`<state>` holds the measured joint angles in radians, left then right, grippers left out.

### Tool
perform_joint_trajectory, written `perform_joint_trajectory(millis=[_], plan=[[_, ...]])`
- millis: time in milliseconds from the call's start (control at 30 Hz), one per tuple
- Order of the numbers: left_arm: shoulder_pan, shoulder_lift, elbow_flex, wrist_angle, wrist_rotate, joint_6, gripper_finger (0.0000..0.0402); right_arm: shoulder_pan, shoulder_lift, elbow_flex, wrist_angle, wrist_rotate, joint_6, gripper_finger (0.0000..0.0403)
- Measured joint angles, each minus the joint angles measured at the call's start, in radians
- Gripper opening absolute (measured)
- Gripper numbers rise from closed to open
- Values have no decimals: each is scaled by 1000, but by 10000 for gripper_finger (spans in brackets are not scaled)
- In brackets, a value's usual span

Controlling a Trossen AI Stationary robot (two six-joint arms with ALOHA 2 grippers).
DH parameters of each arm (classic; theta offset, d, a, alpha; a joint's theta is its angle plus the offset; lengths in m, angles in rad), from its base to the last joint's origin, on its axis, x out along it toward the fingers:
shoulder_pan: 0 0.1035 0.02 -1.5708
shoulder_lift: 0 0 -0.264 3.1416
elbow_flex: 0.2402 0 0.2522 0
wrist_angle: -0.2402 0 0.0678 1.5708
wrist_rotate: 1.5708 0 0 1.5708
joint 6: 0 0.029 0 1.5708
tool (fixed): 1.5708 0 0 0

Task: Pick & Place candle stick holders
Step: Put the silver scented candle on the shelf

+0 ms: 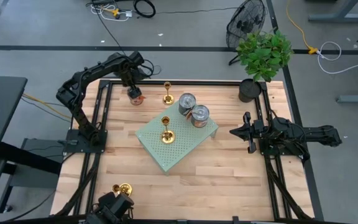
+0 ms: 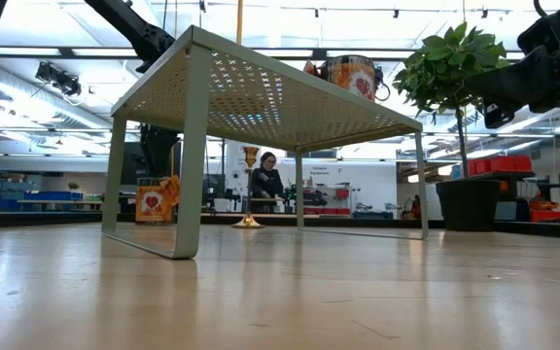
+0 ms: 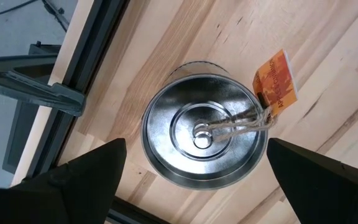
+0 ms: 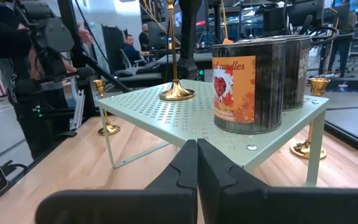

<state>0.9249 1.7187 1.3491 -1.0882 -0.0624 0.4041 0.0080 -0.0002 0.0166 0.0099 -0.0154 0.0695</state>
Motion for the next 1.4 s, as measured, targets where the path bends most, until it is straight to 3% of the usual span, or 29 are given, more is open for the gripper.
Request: perform_joint_trajectory(millis=[1400], plan=[[-9, 0, 0, 28, -4, 2, 399, 0, 0, 0, 0, 0, 0, 3]])
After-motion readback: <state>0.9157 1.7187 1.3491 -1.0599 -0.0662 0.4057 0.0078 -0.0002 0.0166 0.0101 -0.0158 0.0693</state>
